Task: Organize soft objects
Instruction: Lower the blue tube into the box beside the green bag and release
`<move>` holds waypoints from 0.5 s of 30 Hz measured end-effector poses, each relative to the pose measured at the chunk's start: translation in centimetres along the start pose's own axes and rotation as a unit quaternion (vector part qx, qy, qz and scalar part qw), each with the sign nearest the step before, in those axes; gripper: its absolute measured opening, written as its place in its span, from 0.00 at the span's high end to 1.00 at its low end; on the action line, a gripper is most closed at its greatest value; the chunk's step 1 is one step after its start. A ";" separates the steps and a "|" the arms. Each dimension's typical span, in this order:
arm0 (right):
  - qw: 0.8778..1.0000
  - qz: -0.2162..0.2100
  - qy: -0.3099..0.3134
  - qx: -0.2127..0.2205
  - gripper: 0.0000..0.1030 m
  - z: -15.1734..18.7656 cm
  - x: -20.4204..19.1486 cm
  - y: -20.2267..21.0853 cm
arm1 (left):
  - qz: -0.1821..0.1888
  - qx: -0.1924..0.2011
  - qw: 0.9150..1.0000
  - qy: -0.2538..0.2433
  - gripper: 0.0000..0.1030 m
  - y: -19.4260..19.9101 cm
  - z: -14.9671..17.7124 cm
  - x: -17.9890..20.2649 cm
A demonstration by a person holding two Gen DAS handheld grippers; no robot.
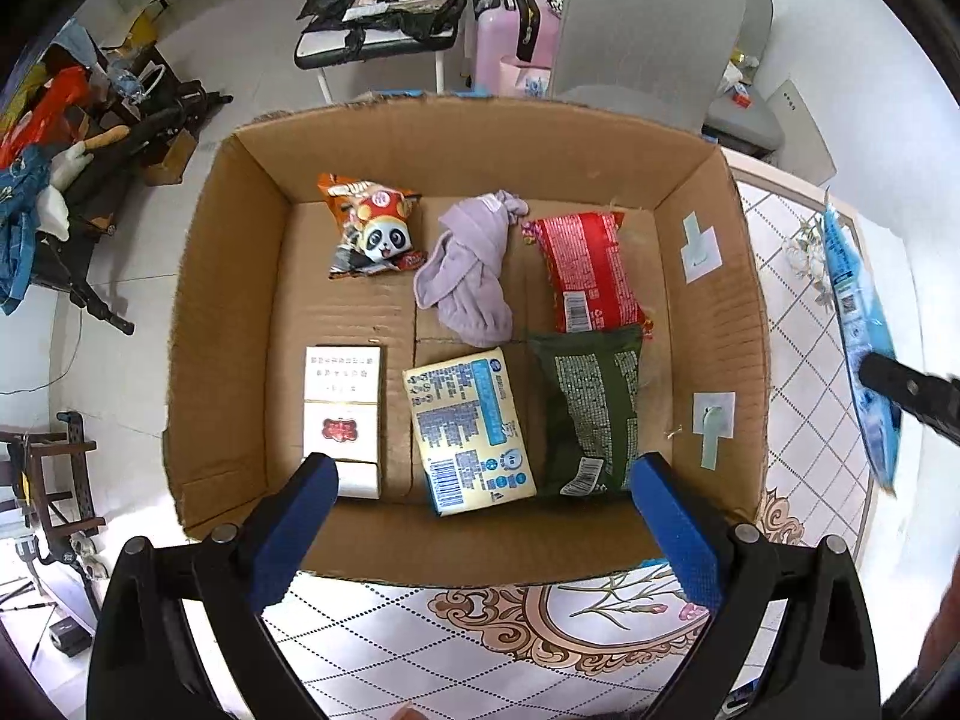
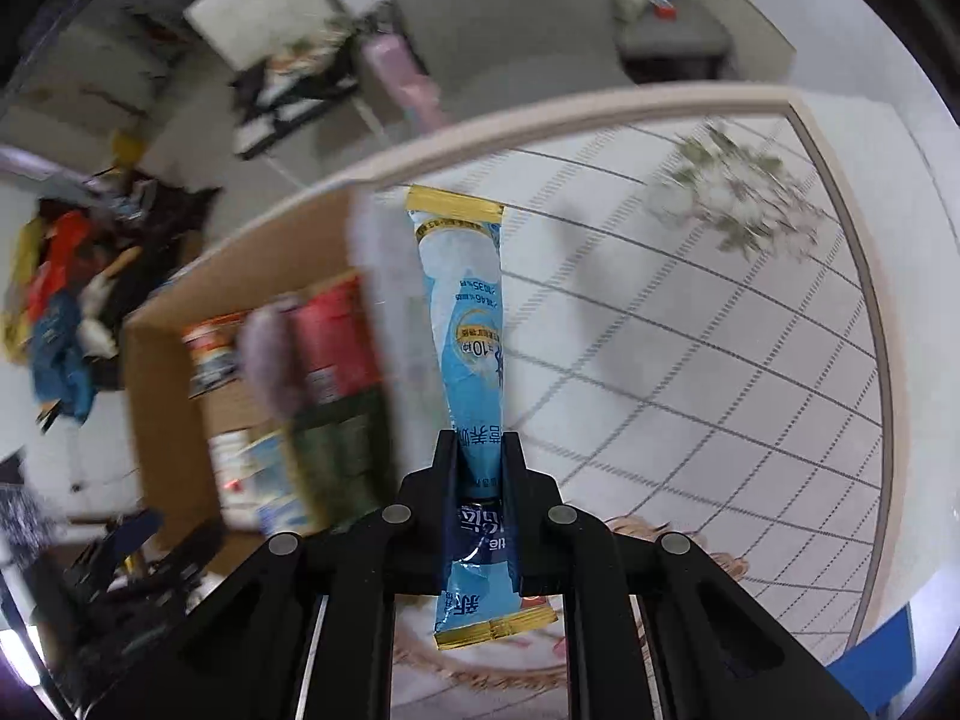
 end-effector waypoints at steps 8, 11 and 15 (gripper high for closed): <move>0.999 -0.001 0.045 -0.015 0.87 3.0 -5.5 -2.0 | -0.005 0.003 1.000 0.011 0.03 -0.1 -0.5 -1.4; 0.998 0.021 0.050 -0.019 0.87 3.4 -6.2 -4.5 | -0.006 0.000 1.000 0.016 0.03 -0.7 -0.6 -1.9; 0.998 0.039 0.052 -0.027 0.87 3.5 -6.2 -6.8 | -0.006 -0.004 1.000 0.019 0.03 -1.3 -1.0 -2.4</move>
Point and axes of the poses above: each gripper's, at about its wrist camera, not at the fingertips, and y roughly against the way its jaws point, x to its right, z to its underside, the point moved 3 cm from there along -y, roughly the way its jaws point, and after that the axes turned 11 degrees about -y, right-handed, at the moved point
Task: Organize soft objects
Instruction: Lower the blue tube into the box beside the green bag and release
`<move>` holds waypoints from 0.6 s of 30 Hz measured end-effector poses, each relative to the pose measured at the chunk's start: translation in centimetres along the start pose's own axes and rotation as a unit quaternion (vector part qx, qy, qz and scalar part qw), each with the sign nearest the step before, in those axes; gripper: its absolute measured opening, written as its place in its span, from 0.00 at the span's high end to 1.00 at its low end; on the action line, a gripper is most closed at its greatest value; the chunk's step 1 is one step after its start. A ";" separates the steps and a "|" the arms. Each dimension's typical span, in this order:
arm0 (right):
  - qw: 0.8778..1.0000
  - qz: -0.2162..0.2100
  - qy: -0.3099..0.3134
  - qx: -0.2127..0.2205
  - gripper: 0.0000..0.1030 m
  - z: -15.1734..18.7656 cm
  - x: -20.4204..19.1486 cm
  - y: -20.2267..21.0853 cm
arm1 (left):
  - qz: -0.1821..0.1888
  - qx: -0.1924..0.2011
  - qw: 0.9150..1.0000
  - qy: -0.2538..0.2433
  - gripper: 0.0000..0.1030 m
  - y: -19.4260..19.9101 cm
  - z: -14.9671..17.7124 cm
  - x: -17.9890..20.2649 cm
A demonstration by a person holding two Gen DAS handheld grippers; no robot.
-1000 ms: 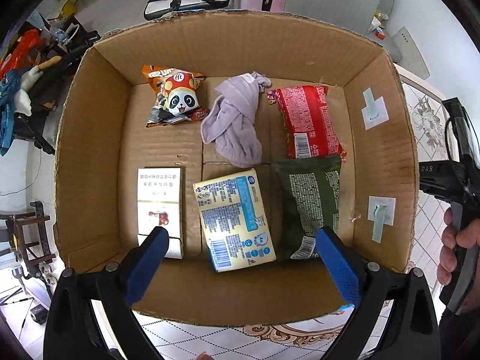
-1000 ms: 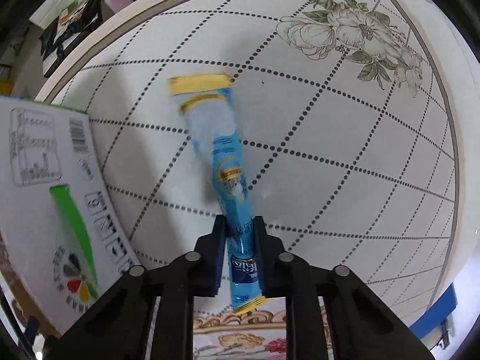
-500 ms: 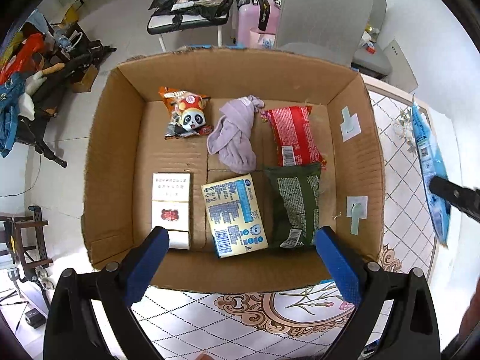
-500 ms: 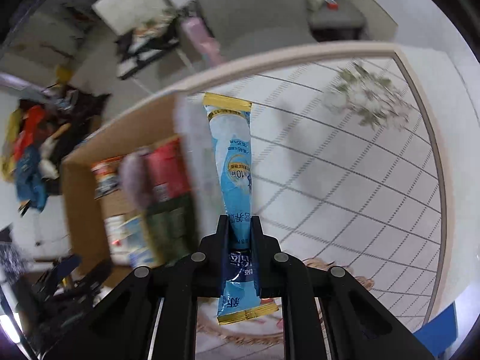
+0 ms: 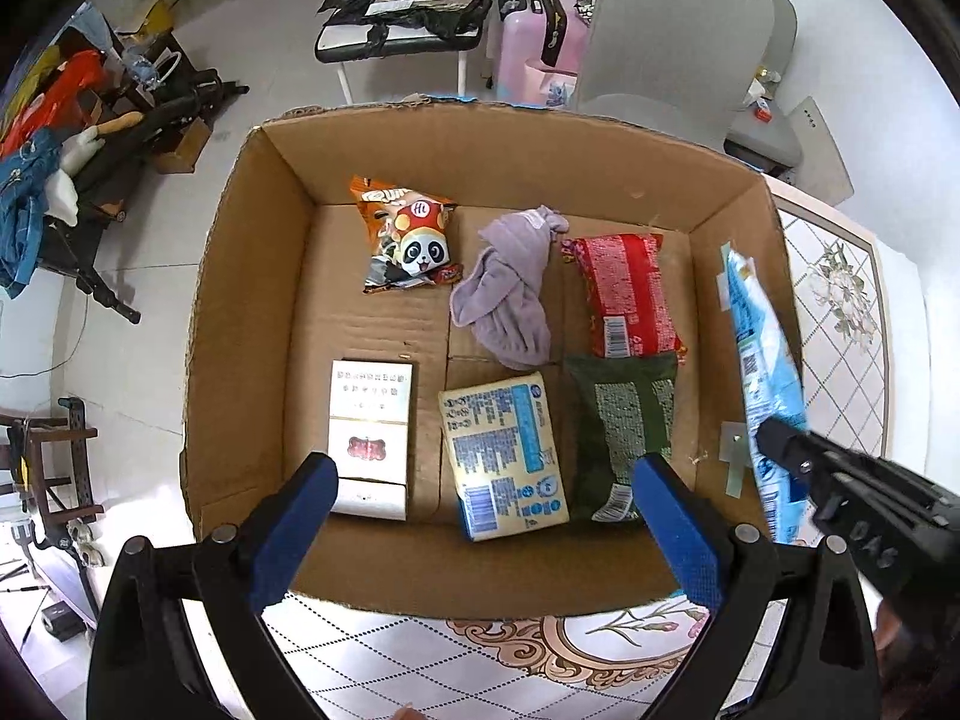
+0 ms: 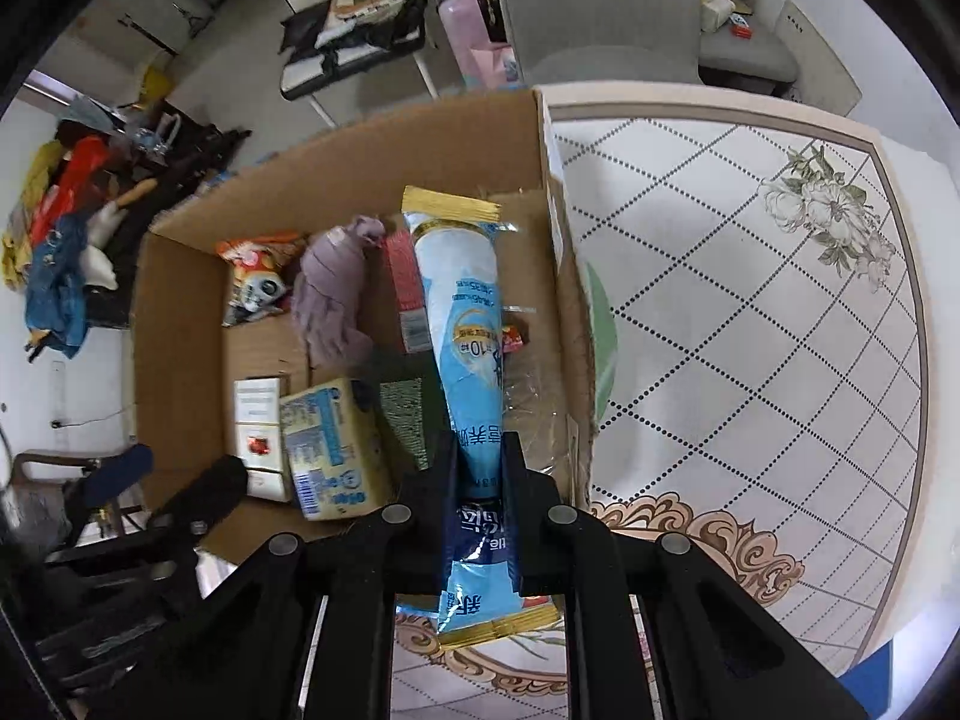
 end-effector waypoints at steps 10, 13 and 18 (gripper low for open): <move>1.000 0.030 0.006 0.007 0.86 -0.5 -0.1 -2.0 | 0.000 -0.009 1.000 -0.001 0.03 -0.8 -0.6 -0.3; 0.999 0.031 0.005 0.006 0.85 -0.7 -0.2 -2.0 | 0.000 -0.008 1.000 -0.002 0.03 -0.7 -0.6 -0.3; 1.000 0.027 0.001 0.002 0.65 -0.7 -0.1 -1.2 | -0.001 0.002 1.000 0.000 0.03 0.3 -0.7 -0.5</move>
Point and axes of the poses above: each gripper's, at about its wrist camera, not at the fingertips, and y roughly against the way its jaws point, x to its right, z to its underside, the point moved 3 cm from there along -y, roughly the way its jaws point, and after that the axes turned 11 degrees about -y, right-handed, at the moved point
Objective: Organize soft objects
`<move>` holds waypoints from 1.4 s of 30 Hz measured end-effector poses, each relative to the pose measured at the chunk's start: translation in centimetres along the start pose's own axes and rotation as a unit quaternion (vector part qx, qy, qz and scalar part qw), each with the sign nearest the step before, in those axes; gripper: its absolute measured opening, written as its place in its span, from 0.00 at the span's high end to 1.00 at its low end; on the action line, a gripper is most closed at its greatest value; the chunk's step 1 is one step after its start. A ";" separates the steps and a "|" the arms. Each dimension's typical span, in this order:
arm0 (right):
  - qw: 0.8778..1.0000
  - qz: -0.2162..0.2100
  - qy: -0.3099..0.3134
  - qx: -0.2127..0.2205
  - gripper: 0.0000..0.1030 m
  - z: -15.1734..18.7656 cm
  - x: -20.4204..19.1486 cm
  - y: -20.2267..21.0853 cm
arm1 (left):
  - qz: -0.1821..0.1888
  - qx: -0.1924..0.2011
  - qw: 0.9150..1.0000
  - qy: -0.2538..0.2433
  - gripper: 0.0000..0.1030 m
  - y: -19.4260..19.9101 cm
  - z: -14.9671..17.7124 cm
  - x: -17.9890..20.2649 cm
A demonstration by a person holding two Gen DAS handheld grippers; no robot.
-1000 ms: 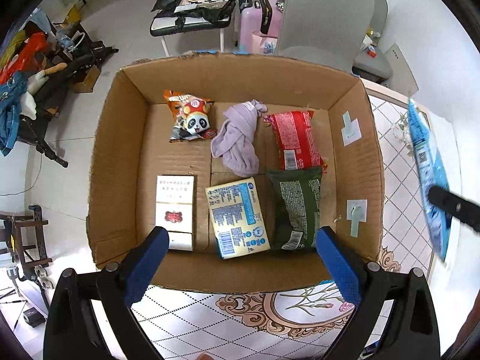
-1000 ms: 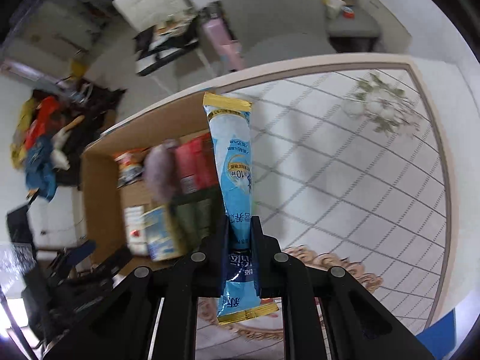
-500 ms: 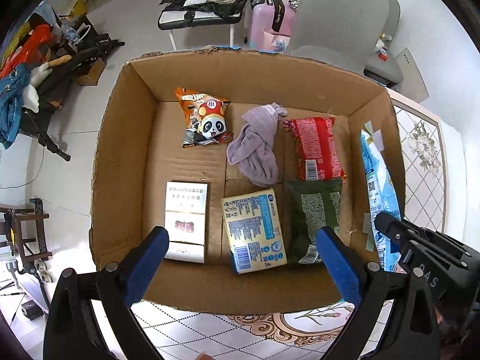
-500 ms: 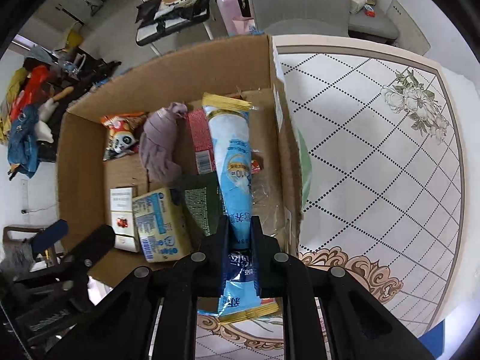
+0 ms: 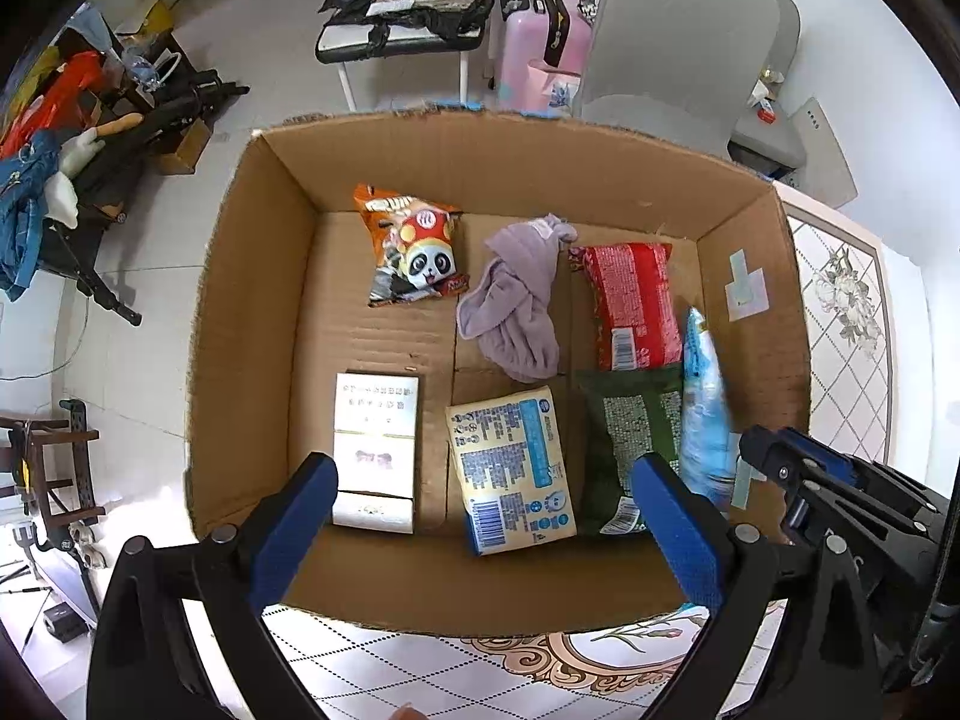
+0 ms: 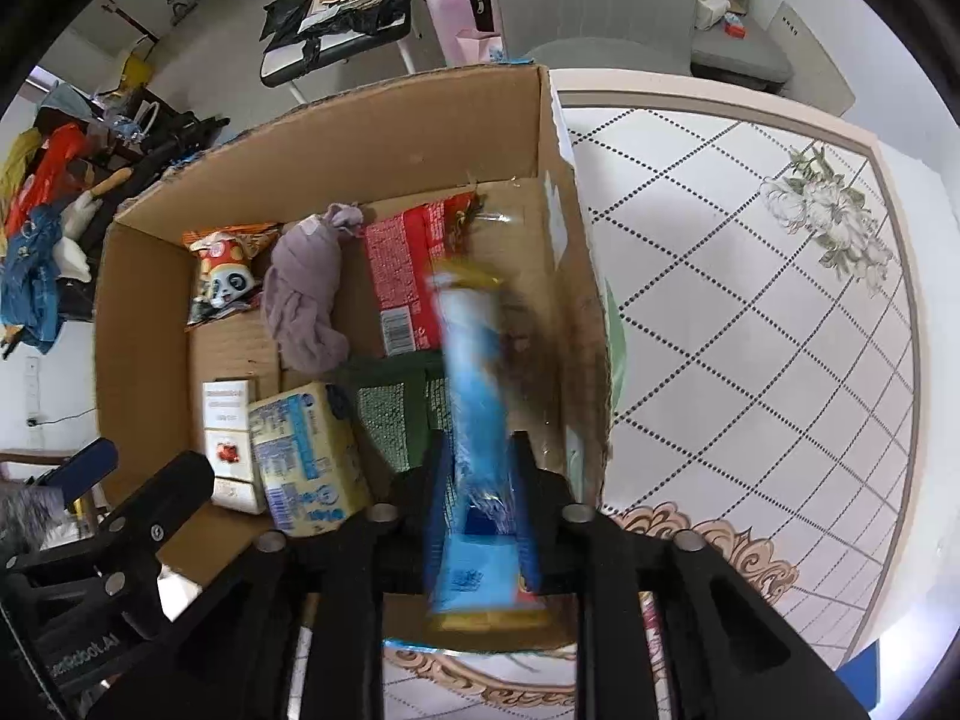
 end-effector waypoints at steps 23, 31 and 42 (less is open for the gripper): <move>0.996 0.016 0.032 0.082 0.05 3.4 0.3 10.5 | -0.035 0.086 0.996 0.015 0.03 10.7 3.3 -0.8; 0.989 0.005 0.036 0.144 0.05 7.9 1.8 19.0 | -0.045 0.145 0.988 0.002 0.03 17.9 6.4 0.9; 0.979 -0.023 0.043 0.199 0.05 13.3 2.9 28.4 | -0.041 0.169 0.985 0.000 0.03 24.1 10.3 2.4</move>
Point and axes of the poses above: each gripper's, at about its wrist camera, not at the fingertips, and y roughly against the way its jaws point, x to its right, z to its underside, the point moved 3 cm from there along -y, roughly the way its jaws point, and after that the axes turned 11 degrees about -y, right-handed, at the moved point
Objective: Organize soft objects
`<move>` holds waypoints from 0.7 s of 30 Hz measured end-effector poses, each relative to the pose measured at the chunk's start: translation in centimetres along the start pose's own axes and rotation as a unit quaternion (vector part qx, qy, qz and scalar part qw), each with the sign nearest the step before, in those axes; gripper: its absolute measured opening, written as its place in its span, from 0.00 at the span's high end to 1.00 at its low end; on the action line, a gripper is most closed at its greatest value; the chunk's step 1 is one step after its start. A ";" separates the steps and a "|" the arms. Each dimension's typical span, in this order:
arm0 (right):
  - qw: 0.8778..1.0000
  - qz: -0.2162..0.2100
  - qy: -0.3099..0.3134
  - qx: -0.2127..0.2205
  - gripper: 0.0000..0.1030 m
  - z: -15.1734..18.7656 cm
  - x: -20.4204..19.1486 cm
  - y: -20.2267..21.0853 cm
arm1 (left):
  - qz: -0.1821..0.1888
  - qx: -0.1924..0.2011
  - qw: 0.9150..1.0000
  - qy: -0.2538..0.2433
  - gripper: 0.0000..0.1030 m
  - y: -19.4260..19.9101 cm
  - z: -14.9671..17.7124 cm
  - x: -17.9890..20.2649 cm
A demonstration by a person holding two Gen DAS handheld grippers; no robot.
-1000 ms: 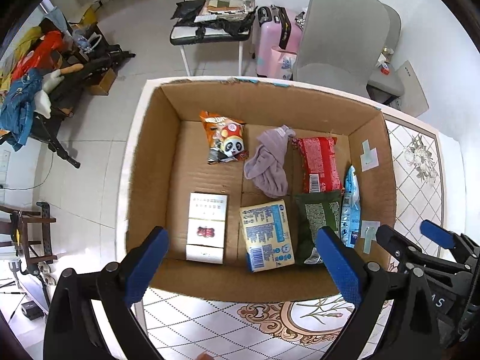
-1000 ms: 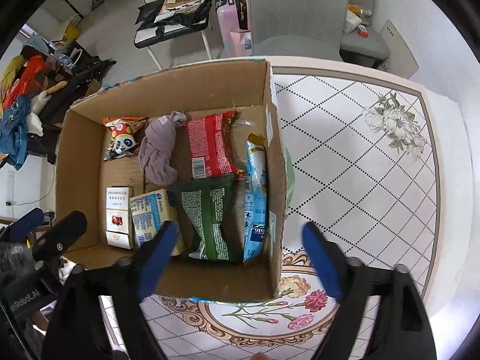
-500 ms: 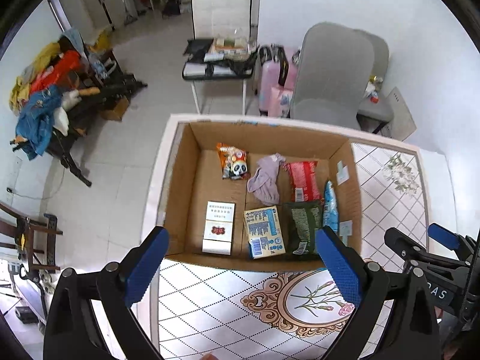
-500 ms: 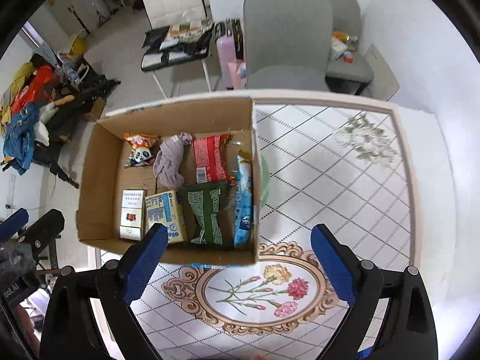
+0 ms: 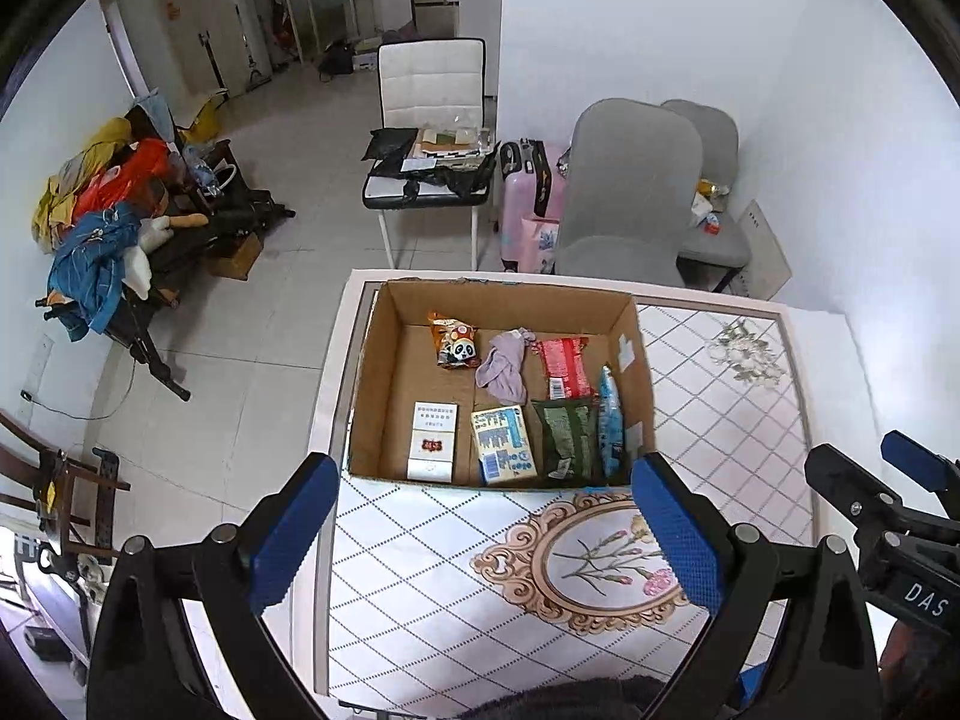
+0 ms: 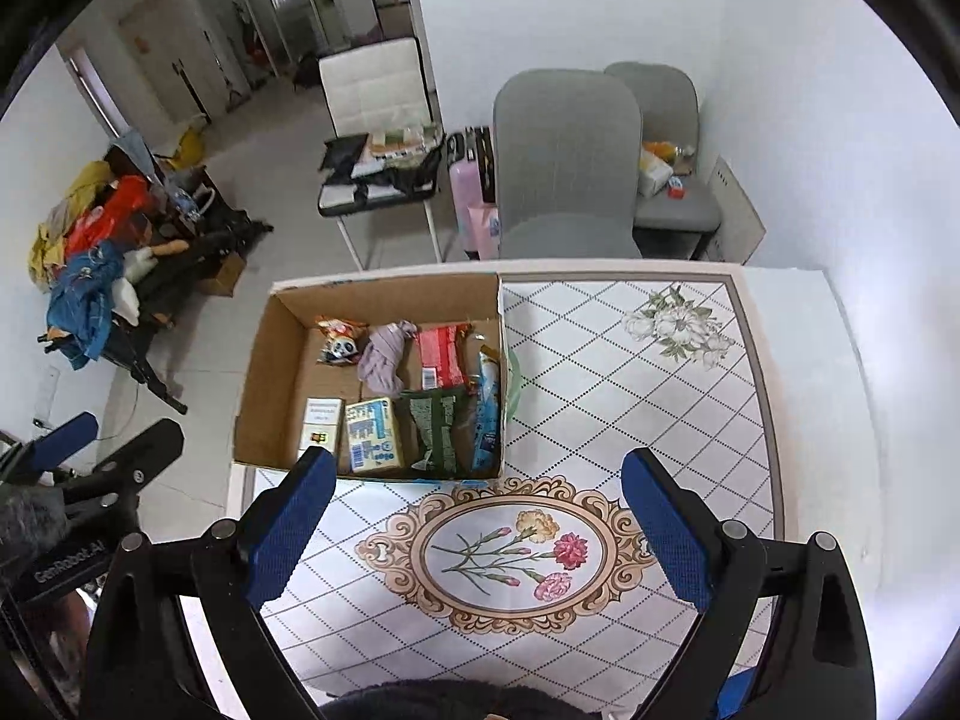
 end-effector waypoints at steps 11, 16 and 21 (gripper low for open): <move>0.999 0.001 0.013 0.034 0.05 1.3 -0.3 6.4 | -0.012 0.031 0.999 0.009 0.03 5.8 1.3 -0.3; 0.999 0.007 0.014 0.042 0.05 1.4 -0.2 7.6 | -0.015 0.045 0.999 0.011 0.03 7.2 1.5 -0.4; 0.999 0.009 0.012 0.047 0.05 1.6 0.2 8.2 | -0.016 0.045 0.999 0.009 0.03 7.4 1.7 -0.2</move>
Point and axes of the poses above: each gripper's, at about its wrist camera, not at the fingertips, and y roughly against the way its jaws point, x to its right, z to its underside, the point moved 3 cm from there along -y, roughly the way its jaws point, and after that the axes turned 11 degrees about -y, right-handed, at the moved point
